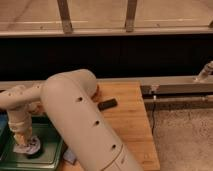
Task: Wipe tray with towel
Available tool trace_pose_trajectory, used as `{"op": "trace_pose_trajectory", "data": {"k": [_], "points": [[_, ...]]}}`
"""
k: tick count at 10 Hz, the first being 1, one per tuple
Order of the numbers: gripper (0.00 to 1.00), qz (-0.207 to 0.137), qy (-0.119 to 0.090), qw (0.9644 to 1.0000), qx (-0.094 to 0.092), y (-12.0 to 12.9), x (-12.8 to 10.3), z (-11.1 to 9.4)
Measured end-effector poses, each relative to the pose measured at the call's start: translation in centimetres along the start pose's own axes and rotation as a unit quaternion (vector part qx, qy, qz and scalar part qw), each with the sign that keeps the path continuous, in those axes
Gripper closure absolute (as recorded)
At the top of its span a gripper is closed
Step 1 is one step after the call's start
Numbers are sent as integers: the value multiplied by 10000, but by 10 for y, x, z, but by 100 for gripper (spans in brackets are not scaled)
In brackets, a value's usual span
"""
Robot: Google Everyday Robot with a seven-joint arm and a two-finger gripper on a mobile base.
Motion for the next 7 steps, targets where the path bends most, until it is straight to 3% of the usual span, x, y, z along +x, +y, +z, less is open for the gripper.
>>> {"op": "trace_pose_trajectory", "data": {"k": [4,6,7], "points": [[100,597,-137,9981,-29,27,64,9],[100,843,-262,9961,-31,17,85,5],[100,934,-328,9951,-10,1,92,-2]]}}
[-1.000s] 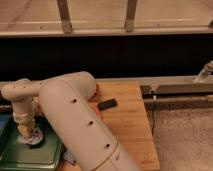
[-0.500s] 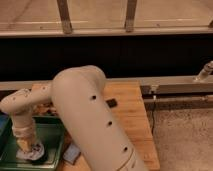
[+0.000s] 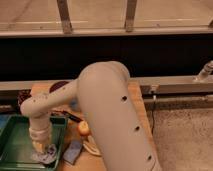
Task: Wipe tray with towel
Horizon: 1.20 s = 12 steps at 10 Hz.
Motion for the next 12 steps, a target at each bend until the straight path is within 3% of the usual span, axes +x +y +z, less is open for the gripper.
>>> {"op": "trace_pose_trajectory", "data": {"k": [6,9,12], "points": [[100,128,-122,9996,217,-81,-24,-46],[100,-121,-141,9995,245,-83,-51,-50],[100,-649,-80,9975,255,-59,-85,-41]]}}
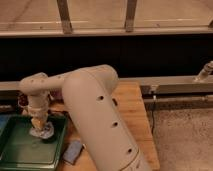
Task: Wipe tray with towel
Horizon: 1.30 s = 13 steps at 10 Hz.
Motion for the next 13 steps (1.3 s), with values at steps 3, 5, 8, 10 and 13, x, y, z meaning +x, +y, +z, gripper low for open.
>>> {"op": "trace_pose_trajectory", "data": {"k": [3,5,8,10,13], "points": [[100,-388,66,9992,43,37,-13,5],[100,-460,102,9989,44,68,-4,11],[100,-15,69,9999,73,79,47,18],[100,417,-6,9991,92,73,77,19],[100,686,-84,9974,185,41,91,6]]}}
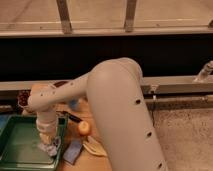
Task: Wipe tray with towel
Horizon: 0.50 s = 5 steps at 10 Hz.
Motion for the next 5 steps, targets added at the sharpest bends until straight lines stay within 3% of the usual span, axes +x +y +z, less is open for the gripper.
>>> {"op": "trace_pose_trajectory", "data": {"k": [5], "points": [[100,-199,136,9997,27,-58,-55,-15]]}}
